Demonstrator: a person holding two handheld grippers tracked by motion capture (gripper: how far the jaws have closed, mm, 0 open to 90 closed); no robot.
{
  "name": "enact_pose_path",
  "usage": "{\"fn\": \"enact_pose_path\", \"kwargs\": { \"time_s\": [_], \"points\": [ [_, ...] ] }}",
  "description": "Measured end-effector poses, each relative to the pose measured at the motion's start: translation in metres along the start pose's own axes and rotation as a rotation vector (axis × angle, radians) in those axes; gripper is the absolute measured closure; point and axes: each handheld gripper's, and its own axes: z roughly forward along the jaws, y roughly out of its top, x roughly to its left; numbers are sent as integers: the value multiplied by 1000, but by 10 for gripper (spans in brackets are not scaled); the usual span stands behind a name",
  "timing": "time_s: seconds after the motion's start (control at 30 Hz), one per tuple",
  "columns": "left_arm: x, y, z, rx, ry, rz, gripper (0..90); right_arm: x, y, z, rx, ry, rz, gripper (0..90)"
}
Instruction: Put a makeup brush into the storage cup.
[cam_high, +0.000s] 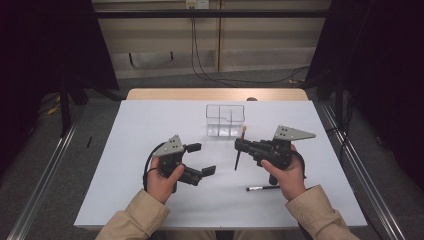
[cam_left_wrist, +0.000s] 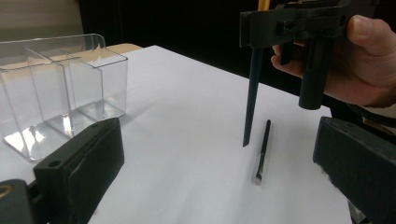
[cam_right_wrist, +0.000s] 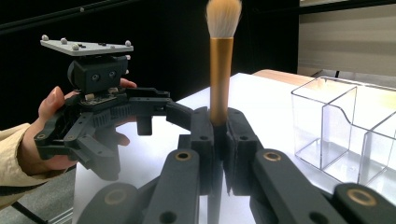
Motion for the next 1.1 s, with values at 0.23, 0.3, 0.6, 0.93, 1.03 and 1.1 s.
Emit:
{"fn": "enact_pose_path", "kwargs": {
  "time_s": [0.23,0.3,0.6,0.93,1.03,1.1],
  "points": [
    [6,-1,-8,3,15,2,20,0,0,-1,-4,1,-2,842],
    [7,-2,-10,1,21,2,20,-1,-1,-2,-7,0,1,842],
    [12,-6,-29,10,51,7,20,0,-1,-1,-8,-2,-6,842],
    [16,-13,-51,16,84,-5,20,1,-2,0,-2,-5,-1,842],
    [16,-14,-57,20,96,3,20,2,-1,1,-2,-3,-1,842],
    [17,-15,-61,22,106,5,20,2,-1,1,-1,-3,-3,842]
  ]
}}
